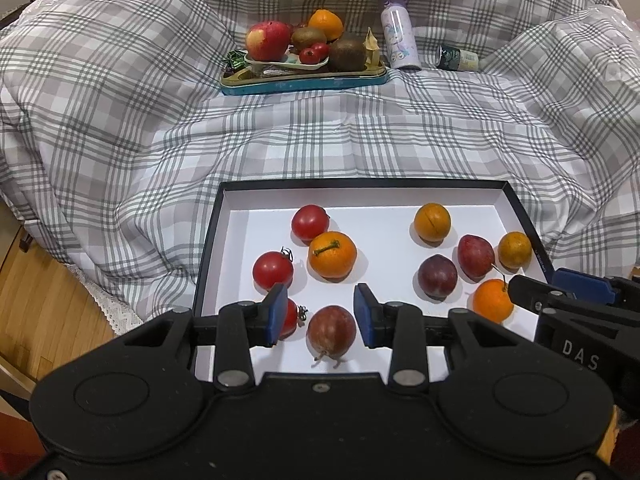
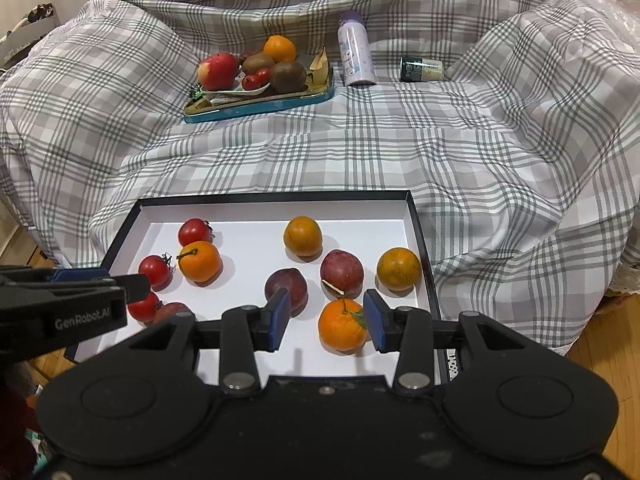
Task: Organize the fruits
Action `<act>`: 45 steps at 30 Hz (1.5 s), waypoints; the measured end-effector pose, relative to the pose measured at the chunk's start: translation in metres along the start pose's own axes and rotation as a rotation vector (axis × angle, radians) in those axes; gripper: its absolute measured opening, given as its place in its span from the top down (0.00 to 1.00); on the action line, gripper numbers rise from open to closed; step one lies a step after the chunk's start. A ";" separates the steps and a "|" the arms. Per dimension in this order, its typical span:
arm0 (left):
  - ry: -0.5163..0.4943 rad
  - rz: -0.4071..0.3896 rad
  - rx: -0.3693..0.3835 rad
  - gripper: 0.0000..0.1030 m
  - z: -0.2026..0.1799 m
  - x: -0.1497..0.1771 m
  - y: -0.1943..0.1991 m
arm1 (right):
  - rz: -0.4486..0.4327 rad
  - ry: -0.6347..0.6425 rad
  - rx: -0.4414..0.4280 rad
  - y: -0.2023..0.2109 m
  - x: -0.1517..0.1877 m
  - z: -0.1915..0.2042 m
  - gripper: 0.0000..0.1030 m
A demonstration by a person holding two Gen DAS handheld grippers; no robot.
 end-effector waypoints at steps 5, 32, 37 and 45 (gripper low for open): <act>0.002 -0.005 -0.001 0.56 -0.002 0.007 0.005 | -0.011 0.002 -0.003 0.008 0.005 0.003 0.58; 0.010 0.008 -0.002 0.56 -0.005 0.021 0.009 | -0.013 -0.012 0.017 0.017 0.016 0.005 0.55; 0.013 0.010 0.000 0.56 -0.004 0.021 0.009 | -0.009 -0.012 0.018 0.015 0.016 0.006 0.55; 0.013 0.018 0.005 0.56 -0.003 0.022 0.007 | -0.007 -0.006 0.017 0.014 0.015 0.007 0.55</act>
Point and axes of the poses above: each gripper's, at about its wrist camera, not at the fingertips, and y roughly against the way its jaws point, z to its left, x to its underside, the point moved 2 cm from there along -y, roughly the way its jaws point, and after that the axes turned 1 degree about y, right-handed, at the moved point
